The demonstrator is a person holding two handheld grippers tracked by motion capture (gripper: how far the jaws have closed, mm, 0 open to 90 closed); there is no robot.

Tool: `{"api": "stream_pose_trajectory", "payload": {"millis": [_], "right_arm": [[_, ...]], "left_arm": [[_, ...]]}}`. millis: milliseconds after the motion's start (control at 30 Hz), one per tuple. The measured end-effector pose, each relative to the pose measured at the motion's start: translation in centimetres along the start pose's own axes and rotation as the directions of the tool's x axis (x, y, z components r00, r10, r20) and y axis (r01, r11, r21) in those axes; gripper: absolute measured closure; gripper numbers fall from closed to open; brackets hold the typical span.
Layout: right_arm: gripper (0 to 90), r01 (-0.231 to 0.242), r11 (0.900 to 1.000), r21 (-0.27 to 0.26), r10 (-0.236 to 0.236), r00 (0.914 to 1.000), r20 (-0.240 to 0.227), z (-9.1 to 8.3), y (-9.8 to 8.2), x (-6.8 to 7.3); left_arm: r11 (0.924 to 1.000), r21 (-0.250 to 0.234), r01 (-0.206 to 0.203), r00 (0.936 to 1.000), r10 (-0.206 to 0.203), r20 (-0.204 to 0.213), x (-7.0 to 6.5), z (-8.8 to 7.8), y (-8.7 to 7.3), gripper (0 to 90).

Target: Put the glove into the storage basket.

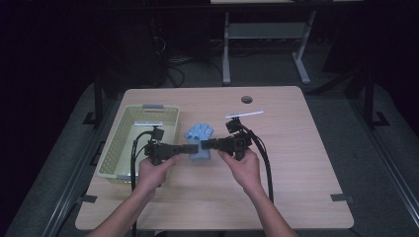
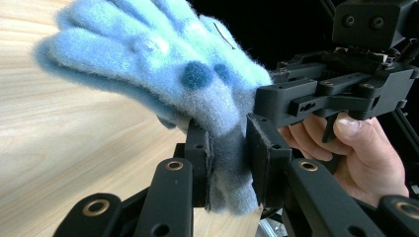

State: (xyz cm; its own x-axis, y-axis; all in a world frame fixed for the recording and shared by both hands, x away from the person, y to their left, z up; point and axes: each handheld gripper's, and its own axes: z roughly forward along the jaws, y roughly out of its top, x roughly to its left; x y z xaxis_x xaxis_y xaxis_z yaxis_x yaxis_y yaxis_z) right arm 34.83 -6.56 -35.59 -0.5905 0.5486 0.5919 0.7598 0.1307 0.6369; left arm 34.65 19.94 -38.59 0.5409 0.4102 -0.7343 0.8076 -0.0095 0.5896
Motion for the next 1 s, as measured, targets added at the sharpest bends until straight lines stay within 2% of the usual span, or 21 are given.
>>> {"api": "stream_pose_trajectory", "payload": {"millis": [600, 700, 1000], "right_arm": [[77.4, 0.02, 1.0, 0.023, -0.02, 0.9996, -0.022, 2.3, 1.5, 1.1], [77.4, 0.037, 0.999, 0.023, -0.037, 0.9991, -0.022, 2.7, 1.7, 1.2], [77.5, 0.022, 0.999, 0.024, -0.021, 0.9988, -0.045, 3.4, 2.1, 1.5]], "left_arm": [[0.9993, -0.028, 0.026, 0.9996, -0.026, 0.008, 1.2, -2.6, 0.4, 72.7], [0.9989, -0.035, 0.032, 0.9995, -0.032, 0.008, 1.4, -3.0, 0.4, 72.7], [0.9991, -0.031, 0.029, 0.9996, -0.029, 0.005, 1.6, -3.9, 0.8, 73.0]]}}
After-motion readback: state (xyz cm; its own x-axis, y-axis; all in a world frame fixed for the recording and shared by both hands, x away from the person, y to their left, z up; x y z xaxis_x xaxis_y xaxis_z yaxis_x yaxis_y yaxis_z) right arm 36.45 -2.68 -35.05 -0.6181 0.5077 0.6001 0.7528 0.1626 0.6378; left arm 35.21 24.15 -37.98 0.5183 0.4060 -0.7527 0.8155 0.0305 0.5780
